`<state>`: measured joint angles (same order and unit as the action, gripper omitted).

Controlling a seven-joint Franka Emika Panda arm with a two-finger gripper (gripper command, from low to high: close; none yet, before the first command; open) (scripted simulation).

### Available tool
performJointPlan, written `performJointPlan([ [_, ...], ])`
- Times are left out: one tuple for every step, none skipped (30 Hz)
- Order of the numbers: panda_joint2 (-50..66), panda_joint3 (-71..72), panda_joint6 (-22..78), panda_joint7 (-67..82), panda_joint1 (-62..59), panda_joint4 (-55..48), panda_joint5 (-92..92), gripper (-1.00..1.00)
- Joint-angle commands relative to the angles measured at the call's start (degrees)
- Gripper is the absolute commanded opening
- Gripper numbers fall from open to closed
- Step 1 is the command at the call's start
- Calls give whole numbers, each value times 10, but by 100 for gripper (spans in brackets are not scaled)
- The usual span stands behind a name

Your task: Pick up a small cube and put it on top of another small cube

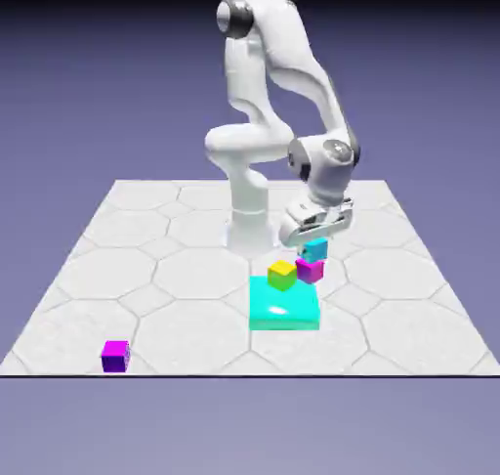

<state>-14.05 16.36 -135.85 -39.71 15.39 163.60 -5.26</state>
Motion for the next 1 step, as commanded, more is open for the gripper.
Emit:
performJointPlan([
  [-16,-2,25,2,1,-9,-2,100],
])
